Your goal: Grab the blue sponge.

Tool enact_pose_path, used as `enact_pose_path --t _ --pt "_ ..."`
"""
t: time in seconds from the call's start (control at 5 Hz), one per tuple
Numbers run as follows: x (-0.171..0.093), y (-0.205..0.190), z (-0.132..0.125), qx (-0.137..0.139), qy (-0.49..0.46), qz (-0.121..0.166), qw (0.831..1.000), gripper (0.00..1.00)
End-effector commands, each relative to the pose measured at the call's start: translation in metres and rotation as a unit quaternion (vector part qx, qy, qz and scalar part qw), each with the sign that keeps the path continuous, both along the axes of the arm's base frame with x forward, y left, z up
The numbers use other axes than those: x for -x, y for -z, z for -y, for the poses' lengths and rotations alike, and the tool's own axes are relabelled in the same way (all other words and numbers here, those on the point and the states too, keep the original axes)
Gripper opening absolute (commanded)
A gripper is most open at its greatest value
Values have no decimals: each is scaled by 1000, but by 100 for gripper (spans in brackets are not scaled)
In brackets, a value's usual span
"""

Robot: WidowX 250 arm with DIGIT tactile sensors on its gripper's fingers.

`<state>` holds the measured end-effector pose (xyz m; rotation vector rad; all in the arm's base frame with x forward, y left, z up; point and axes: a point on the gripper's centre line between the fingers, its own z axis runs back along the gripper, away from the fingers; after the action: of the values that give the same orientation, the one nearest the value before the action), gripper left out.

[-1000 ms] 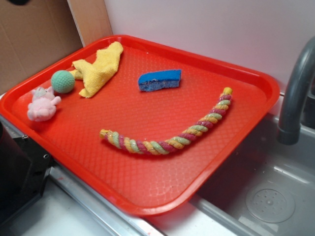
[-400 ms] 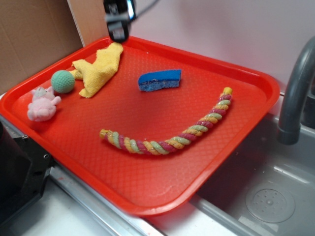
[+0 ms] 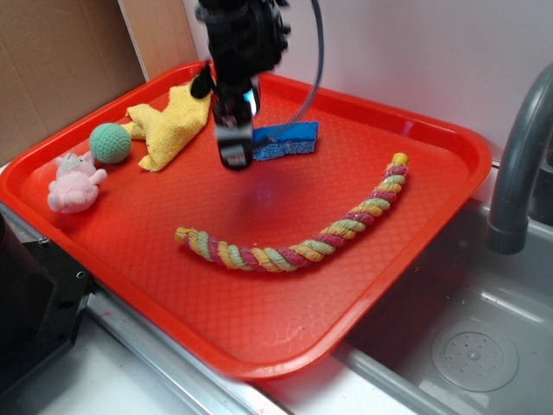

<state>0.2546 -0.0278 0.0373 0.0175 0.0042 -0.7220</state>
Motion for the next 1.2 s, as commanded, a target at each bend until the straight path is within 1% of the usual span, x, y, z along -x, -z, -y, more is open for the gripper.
enact_pose_path --t 0.0,0.2,0.4,0.6,0.8,1.0 --pt "-11 -3 24 3 -52 14 999 100" --pt "-3 -18 28 11 -47 14 999 100" --pt "20 -63 40 -9 -20 37 999 100" --pt "-27 -90 -12 21 -26 51 998 100" --pt "-26 -103 -26 19 -54 61 997 100" --pt "-26 -103 -26 19 -54 61 997 100"
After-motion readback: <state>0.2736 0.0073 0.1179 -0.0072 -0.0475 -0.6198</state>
